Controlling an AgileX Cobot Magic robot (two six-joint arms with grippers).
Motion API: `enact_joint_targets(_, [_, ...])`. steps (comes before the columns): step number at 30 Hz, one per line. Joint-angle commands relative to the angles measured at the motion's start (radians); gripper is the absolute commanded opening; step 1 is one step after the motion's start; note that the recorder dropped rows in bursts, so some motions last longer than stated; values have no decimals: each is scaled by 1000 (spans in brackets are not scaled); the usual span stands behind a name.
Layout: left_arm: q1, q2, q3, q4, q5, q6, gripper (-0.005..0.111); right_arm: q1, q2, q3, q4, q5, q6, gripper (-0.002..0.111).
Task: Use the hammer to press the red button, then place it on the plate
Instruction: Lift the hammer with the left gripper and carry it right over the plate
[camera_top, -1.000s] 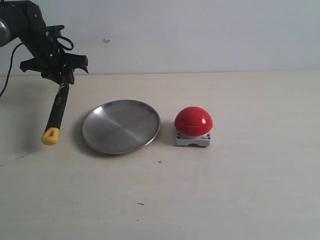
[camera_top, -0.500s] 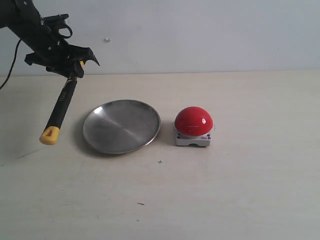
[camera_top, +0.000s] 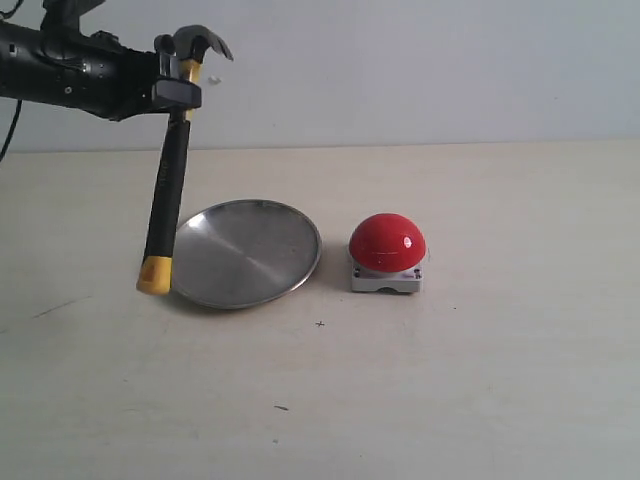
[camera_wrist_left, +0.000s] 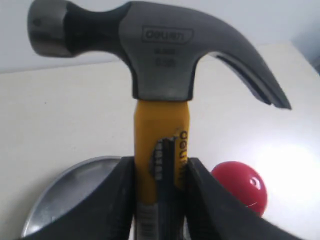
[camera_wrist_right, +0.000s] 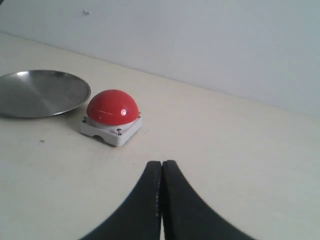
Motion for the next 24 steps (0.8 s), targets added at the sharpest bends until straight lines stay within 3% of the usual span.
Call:
enact_joint_targets(1, [0, -101, 112, -289, 32, 271, 0, -5, -6, 5, 73, -48, 3, 0])
enact_joint_targets(7, [0, -173, 236, -446, 188, 515, 0, -5, -6, 5, 176, -34, -20, 0])
enact_joint_targets(16, [0, -205, 261, -446, 312, 566, 0, -5, -6, 5, 139, -53, -78, 0])
enact_joint_targets(24, [0, -205, 261, -446, 397, 643, 0, -3, -6, 5, 389, -407, 91, 0])
